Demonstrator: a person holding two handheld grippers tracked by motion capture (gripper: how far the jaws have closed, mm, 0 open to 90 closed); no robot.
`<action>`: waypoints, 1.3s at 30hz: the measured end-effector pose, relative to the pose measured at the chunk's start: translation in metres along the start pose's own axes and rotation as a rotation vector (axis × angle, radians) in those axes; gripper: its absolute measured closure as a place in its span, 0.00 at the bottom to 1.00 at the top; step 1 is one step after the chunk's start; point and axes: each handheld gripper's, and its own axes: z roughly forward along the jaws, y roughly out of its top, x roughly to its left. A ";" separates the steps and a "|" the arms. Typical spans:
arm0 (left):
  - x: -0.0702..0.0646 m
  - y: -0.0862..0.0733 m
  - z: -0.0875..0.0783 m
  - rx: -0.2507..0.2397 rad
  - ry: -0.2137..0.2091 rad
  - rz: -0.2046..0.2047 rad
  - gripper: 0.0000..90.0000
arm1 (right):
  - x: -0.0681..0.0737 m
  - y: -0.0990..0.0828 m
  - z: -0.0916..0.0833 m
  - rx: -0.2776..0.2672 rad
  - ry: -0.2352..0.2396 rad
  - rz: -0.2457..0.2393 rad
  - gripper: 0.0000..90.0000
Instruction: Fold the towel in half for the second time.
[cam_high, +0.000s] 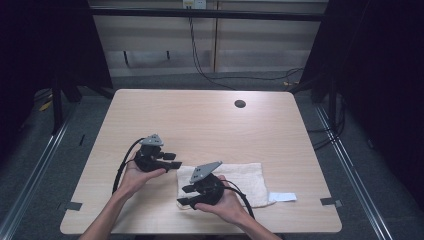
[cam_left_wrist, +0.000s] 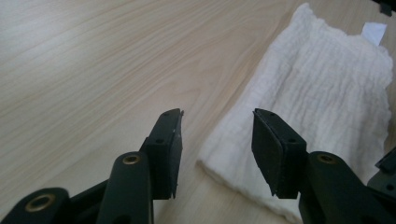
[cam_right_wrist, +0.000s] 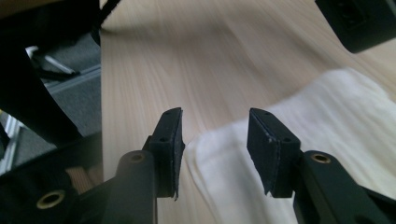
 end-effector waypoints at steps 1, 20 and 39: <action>0.001 -0.001 -0.005 -0.020 0.010 -0.011 0.57 | 0.003 0.001 0.008 0.034 -0.003 -0.029 0.64; 0.006 -0.009 0.005 0.030 0.002 -0.030 0.52 | 0.005 -0.012 0.023 0.096 -0.012 -0.070 0.68; 0.002 -0.009 0.014 0.064 0.009 -0.020 0.51 | 0.014 -0.019 0.024 0.054 -0.106 -0.153 0.86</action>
